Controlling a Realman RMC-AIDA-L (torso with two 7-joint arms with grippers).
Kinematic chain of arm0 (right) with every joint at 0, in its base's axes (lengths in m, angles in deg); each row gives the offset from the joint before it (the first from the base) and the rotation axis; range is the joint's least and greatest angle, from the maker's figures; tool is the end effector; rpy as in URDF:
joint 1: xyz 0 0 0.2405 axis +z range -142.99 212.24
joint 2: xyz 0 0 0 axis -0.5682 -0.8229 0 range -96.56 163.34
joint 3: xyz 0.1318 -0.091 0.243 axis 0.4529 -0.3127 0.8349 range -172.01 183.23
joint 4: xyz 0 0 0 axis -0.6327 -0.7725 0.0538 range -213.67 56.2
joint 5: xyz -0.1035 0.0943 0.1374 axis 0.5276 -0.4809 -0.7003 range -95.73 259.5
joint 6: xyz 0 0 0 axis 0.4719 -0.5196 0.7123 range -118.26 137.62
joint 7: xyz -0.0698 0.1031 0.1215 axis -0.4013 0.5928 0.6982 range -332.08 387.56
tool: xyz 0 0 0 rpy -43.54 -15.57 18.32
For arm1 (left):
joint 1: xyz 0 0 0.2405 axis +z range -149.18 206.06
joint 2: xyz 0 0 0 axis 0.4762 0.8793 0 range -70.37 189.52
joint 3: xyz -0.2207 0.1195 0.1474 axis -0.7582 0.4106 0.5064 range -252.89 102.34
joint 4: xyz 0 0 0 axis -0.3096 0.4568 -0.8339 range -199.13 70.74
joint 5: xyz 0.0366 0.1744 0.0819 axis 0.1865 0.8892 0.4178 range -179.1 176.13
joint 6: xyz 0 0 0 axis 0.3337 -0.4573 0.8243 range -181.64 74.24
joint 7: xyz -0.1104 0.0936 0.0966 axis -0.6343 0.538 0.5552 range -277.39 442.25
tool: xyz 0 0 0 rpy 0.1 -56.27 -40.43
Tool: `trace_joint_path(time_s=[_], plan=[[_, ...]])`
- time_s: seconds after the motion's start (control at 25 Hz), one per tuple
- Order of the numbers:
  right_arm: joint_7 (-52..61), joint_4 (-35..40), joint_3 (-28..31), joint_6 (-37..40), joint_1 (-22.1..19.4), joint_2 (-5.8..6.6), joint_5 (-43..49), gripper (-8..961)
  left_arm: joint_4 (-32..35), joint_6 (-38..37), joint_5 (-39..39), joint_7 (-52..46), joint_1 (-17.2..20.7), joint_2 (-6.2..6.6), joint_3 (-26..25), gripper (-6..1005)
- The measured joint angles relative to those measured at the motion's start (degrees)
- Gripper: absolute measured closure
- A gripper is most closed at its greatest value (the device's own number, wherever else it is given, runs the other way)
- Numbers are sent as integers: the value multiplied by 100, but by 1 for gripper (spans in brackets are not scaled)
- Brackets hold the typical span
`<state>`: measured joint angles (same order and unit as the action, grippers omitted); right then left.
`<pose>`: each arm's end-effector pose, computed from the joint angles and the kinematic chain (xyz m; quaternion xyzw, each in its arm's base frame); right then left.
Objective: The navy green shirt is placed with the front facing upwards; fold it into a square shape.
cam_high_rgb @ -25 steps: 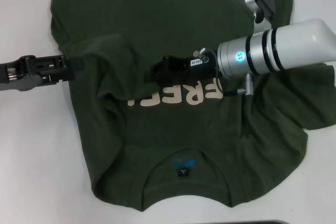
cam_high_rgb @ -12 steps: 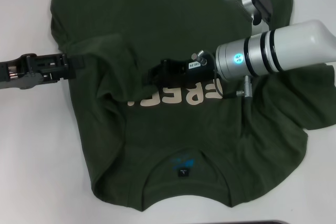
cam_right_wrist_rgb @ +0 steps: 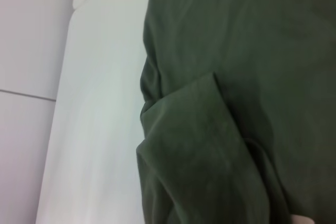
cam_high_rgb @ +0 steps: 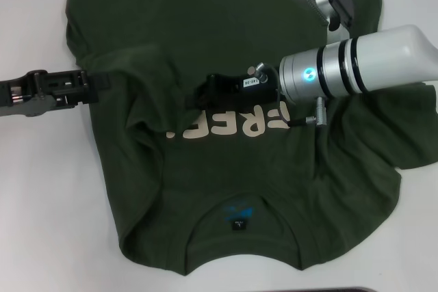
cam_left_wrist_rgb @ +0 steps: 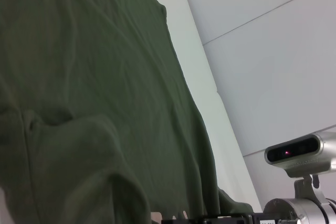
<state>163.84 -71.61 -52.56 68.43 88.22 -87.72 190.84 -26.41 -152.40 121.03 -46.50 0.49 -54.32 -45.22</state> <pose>0.2055 0.3859 -0.1677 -0.7391 0.6614 0.1266 0.0172 -0.3067 0.3224 0.0034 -0.7514 -0.6089 -0.2536 0.0177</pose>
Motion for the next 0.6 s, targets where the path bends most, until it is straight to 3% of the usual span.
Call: trace_joint_path(time_s=[0.08, 0.32, 0.6], plan=[[14, -4, -70, 19, 23, 0, 5, 700, 0, 0, 0, 0, 0, 0, 0, 311], [79, -11, -178, 35, 45, 0, -2, 931, 0, 0, 0, 0, 0, -1, 0, 310], [90, 5, -168, 82, 0, 13, -16, 943, 0, 0, 0, 0, -29, -1, 0, 311]])
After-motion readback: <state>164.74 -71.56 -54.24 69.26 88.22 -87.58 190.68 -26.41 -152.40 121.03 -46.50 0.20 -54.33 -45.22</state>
